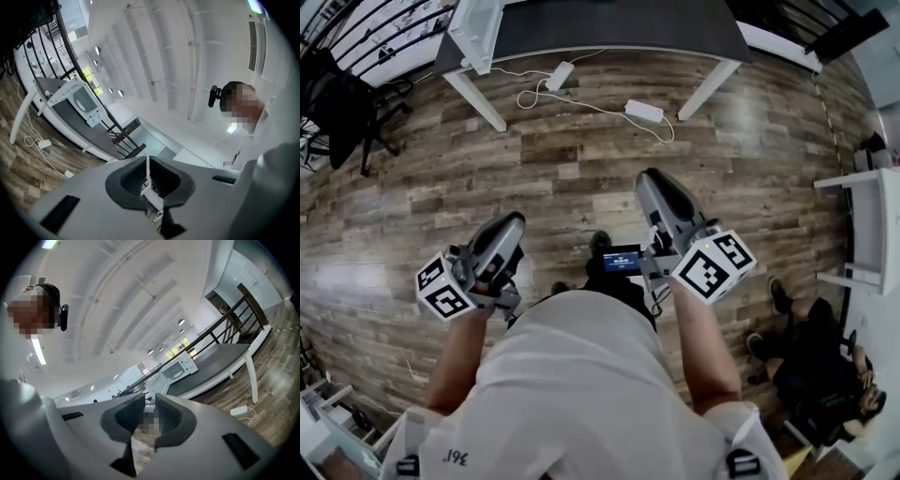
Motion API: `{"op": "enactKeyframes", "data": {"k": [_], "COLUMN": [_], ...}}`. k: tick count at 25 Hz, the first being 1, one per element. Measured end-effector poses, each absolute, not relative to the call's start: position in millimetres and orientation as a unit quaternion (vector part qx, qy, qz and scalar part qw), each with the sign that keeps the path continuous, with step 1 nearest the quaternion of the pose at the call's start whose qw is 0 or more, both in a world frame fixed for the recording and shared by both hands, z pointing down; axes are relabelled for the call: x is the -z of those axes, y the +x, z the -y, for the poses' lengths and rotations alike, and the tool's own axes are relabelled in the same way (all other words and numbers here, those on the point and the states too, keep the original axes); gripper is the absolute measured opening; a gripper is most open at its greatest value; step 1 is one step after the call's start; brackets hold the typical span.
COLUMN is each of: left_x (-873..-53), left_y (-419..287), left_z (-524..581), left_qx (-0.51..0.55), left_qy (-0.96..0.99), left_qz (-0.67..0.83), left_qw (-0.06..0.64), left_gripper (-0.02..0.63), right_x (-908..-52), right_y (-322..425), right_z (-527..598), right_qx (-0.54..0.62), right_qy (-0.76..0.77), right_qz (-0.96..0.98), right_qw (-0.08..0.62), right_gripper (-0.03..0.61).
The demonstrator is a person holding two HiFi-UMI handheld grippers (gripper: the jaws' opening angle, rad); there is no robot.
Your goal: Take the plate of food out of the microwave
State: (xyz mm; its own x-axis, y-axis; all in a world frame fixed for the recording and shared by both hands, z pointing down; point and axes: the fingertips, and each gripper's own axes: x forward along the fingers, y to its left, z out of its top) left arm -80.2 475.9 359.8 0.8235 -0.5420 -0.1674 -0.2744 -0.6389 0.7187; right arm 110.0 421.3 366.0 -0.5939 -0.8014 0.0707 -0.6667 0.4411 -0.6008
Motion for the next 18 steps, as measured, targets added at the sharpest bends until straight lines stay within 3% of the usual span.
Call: {"op": "enactKeyframes", "data": {"k": [11,18], "left_x": [-363,-370], "left_y": [-20,-21], "left_z": [-392,-357], "left_qx": [0.179,0.181], "left_qy": [0.88,0.876], "left_qz": [0.251,0.259], "left_qw": [0.362,0.364], "left_gripper": [0.005,0.005], "right_x": [-384,-394], "right_y": [169,156], "right_z": [-338,-308], "right_qx": [0.318,0.328], "right_qy": [-0.427,-0.416], "right_qz": [-0.839,-0.843], "right_qw": [0.107,0.091], "right_gripper": [0.048,0.048]}}
